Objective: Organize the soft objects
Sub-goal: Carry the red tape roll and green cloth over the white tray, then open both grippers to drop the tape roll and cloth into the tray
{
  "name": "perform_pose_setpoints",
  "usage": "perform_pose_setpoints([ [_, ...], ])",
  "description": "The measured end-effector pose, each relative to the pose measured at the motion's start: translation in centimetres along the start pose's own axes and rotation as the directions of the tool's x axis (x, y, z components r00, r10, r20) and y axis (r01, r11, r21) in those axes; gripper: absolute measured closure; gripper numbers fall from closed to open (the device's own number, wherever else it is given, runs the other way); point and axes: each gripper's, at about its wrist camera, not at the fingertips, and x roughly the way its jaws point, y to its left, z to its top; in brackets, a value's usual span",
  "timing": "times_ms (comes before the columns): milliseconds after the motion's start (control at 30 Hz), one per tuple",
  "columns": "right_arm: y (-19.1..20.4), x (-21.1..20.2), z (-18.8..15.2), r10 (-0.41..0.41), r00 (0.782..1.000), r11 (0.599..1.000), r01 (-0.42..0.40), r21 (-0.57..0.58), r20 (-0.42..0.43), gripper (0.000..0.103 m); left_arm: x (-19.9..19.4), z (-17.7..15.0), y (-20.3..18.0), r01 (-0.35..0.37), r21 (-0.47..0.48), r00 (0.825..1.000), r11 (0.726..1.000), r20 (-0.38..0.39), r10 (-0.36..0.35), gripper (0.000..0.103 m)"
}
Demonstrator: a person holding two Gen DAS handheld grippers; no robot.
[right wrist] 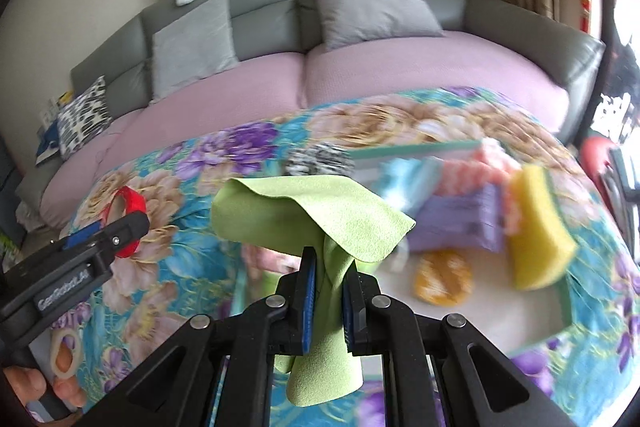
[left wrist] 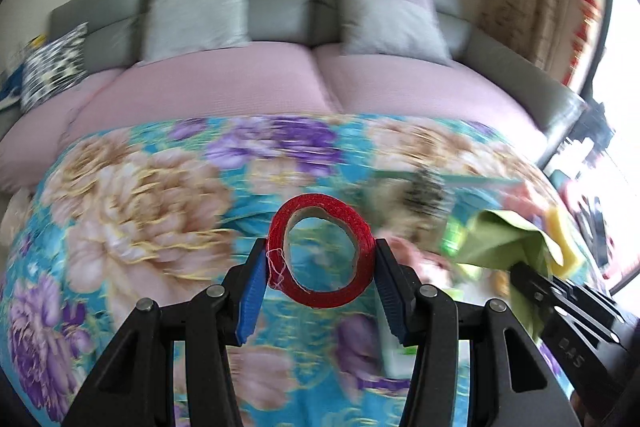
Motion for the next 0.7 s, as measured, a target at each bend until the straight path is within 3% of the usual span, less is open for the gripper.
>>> perform_pose_setpoints([
  [167, -4.3, 0.1, -0.9, -0.074, 0.996, 0.995, 0.077, 0.068, -0.043, 0.091, 1.2, -0.5, -4.9, 0.095, 0.1, 0.995, 0.99, -0.035, -0.092, 0.05],
  [300, -7.1, 0.4, -1.7, -0.113, 0.99, 0.987, 0.122, 0.109, -0.088, 0.091, 2.6, -0.9, -7.5, 0.131, 0.136, 0.99, 0.982, -0.064, -0.123, 0.05],
  [500, -8.8, 1.0, -2.5, -0.106, 0.986, 0.985, 0.122, 0.123, -0.127, 0.087, 4.7, -2.1, -10.6, 0.168, 0.197, 0.98, 0.966, -0.135, -0.143, 0.05],
  [633, -8.5, 1.3, -2.6, -0.114, 0.984, 0.987, 0.128, 0.101, -0.137, 0.087, 4.5, -2.1, -10.7, 0.155, 0.206, 0.983, 0.966, -0.131, -0.13, 0.036],
  [700, -8.5, 1.4, -2.6, -0.112, 0.984, 0.987, 0.127, 0.099, -0.142, 0.08, 4.3, -2.0, -10.2, 0.152, 0.189, 0.984, 0.97, -0.127, -0.129, 0.033],
])
